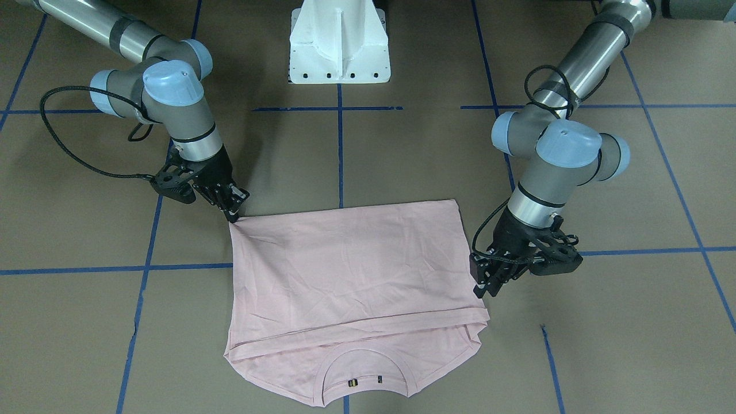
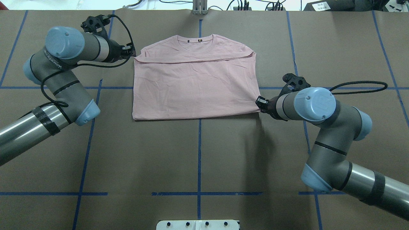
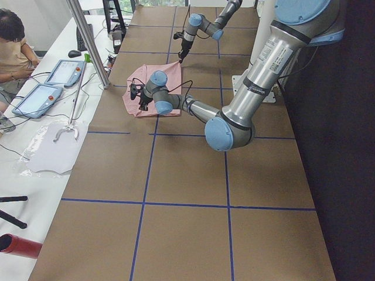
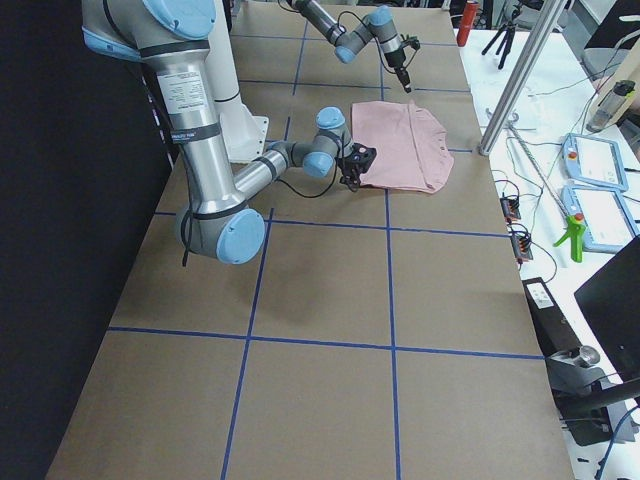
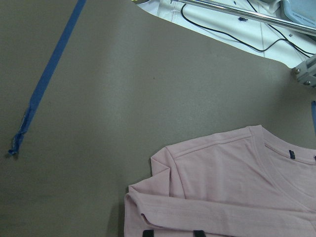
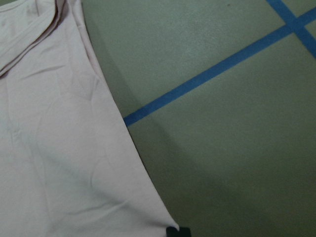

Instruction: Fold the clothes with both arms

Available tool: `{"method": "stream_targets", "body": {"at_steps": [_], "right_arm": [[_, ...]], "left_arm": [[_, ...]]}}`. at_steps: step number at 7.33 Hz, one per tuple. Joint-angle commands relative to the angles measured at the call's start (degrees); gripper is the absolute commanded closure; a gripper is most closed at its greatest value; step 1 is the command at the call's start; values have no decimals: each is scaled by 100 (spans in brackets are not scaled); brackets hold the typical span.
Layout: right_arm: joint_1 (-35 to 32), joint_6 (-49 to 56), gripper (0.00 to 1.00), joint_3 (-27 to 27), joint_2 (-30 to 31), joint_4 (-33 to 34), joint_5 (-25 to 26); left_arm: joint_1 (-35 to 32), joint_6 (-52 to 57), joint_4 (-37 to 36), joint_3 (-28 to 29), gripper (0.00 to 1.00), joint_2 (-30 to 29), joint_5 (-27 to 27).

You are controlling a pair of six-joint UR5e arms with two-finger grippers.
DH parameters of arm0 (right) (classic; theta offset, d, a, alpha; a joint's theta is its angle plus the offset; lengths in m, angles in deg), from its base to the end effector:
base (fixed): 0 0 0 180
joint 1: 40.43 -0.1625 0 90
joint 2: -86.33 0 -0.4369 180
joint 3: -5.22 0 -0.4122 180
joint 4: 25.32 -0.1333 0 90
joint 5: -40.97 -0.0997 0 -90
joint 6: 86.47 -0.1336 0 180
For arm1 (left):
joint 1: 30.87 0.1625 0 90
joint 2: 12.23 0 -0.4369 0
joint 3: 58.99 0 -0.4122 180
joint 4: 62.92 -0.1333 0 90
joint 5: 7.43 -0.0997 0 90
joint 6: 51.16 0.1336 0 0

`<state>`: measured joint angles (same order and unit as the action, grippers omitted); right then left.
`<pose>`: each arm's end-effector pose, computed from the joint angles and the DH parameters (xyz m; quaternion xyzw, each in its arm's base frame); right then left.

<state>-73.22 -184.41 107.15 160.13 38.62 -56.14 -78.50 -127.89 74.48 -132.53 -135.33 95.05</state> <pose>-0.4842 -0.4508 0.3844 0.0439 -0.4558 0.2827 0.8428 0.4582 -0.6573 0.3779 0.1877 0.5011 -0.1939 0.8223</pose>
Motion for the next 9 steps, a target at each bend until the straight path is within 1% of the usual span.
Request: {"method": "stream_targets", "body": {"at_steps": [1, 2, 3, 4, 5, 6, 7, 8, 9], "right_arm": [[0, 3, 100, 1166, 755, -91, -491], [-9, -31, 100, 1545, 968, -362, -815], [-9, -180, 100, 1775, 1248, -556, -1175], [0, -277, 100, 1873, 1408, -741, -1762], [9, -495, 100, 2040, 1705, -743, -2560], [218, -515, 100, 2207, 1995, -743, -3246], [403, -646, 100, 2235, 2094, -743, -3975], [909, -952, 100, 2243, 2078, -751, -4374], [1723, -1172, 68, 2209, 2051, -751, -4308]], "left_arm": [[0, -9, -3, -2, 62, -3, 0], [0, -192, -12, -2, 62, 5, 0], [9, -211, -21, -11, 62, -3, 9], [9, -255, -21, -11, 62, -3, 9], [18, -281, -47, -80, 62, -12, 9], [18, -281, -73, -212, 62, -3, 18], [18, -281, -74, -230, 62, -12, 26], [18, -281, -91, -326, 62, -21, 26], [18, -290, -100, -397, 62, -21, 96]]}}
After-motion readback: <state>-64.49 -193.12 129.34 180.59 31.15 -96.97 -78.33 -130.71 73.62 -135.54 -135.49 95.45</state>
